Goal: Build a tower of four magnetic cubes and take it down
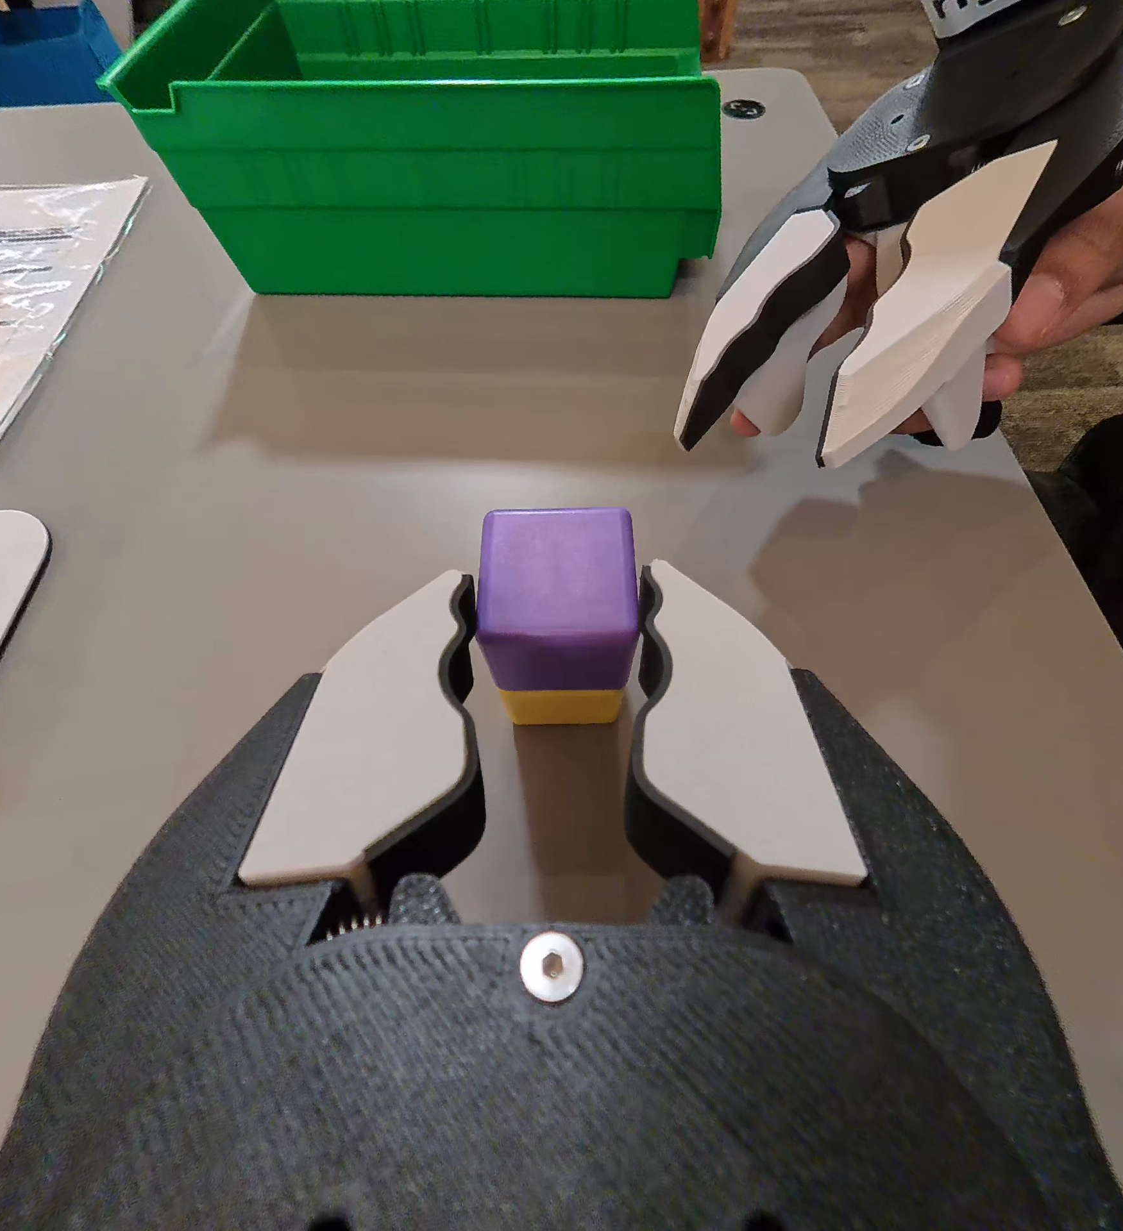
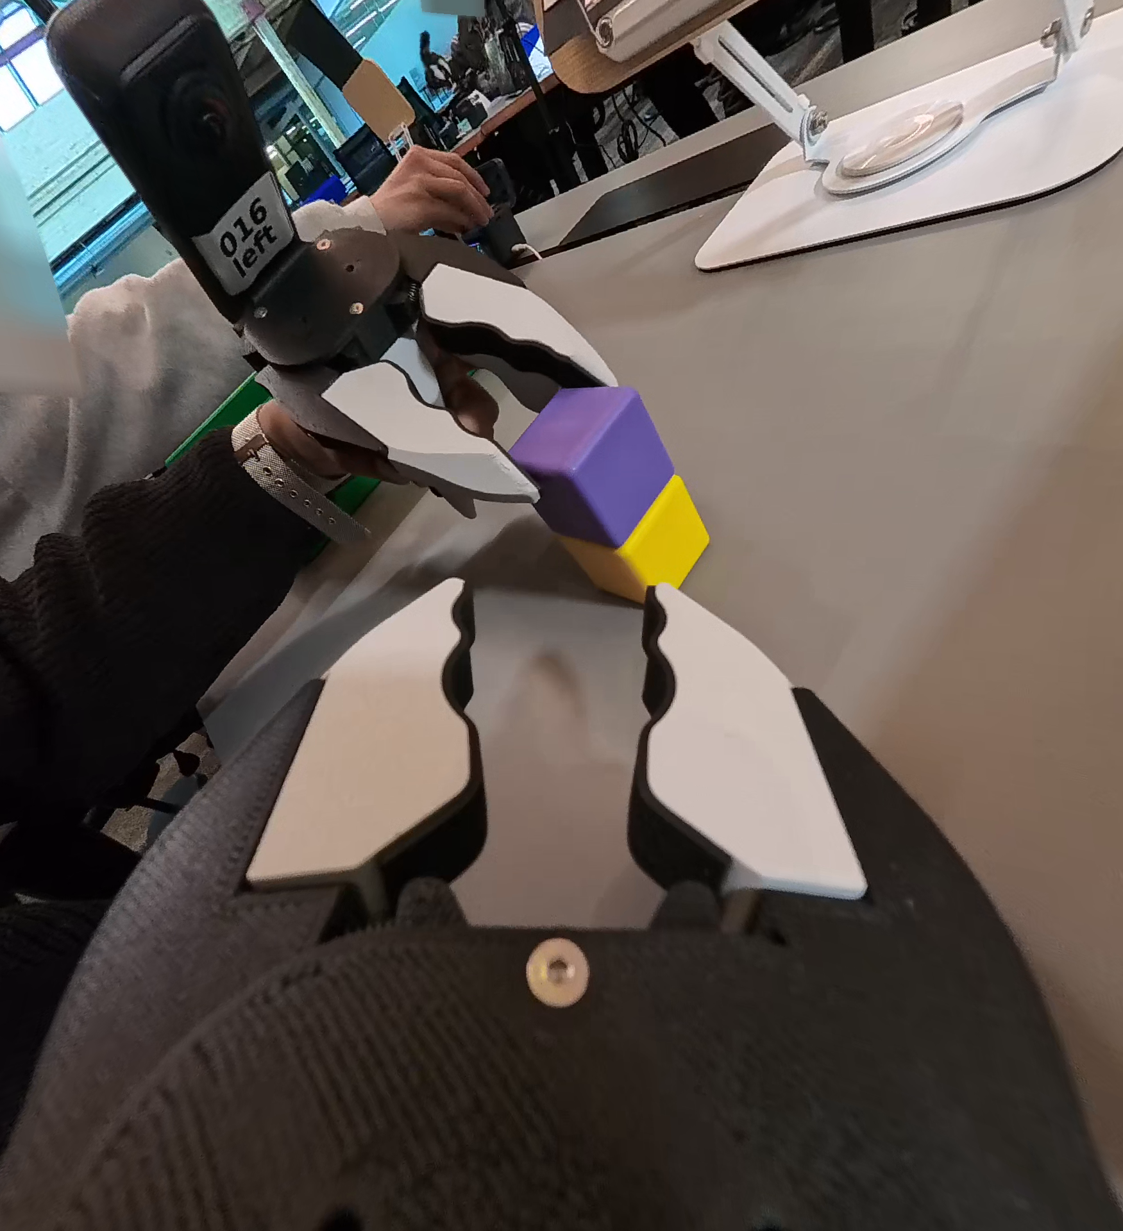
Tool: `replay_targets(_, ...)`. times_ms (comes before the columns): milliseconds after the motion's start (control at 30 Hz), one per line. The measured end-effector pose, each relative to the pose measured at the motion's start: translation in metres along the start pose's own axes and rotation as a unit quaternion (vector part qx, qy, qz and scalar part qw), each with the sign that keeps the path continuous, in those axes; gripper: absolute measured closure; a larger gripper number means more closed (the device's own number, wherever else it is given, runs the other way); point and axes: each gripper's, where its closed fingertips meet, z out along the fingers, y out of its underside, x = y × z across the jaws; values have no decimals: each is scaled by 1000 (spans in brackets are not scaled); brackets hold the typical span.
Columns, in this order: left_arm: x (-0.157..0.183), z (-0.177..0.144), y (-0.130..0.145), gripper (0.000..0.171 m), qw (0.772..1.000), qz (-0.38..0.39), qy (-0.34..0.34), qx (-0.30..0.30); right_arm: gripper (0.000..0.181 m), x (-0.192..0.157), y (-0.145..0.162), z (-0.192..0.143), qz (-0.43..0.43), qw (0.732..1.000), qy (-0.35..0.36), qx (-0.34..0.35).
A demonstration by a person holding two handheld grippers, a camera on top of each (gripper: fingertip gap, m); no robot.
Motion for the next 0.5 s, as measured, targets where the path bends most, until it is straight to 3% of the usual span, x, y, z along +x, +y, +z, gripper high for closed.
replay_targets(100,-2,0,-2,121,1000,-1,-9,8,132,0,0,0,1,1000,-1,0)
replay_targets(200,-3,-3,-6,109,1000,-12,-12,14,131,0,1,0,5,1000,-3,-2)
replay_targets(333,-3,-20,-25,102,997,-41,3,58,131,0,0,0,8,1000,-4,-1)
replay_targets(400,-4,-38,-46,97,993,-57,5,100,131,0,0,-1,11,1000,-5,0)
replay_targets(500,-10,-99,-111,98,975,-63,-22,210,131,-1,-2,-2,23,1000,-12,6)
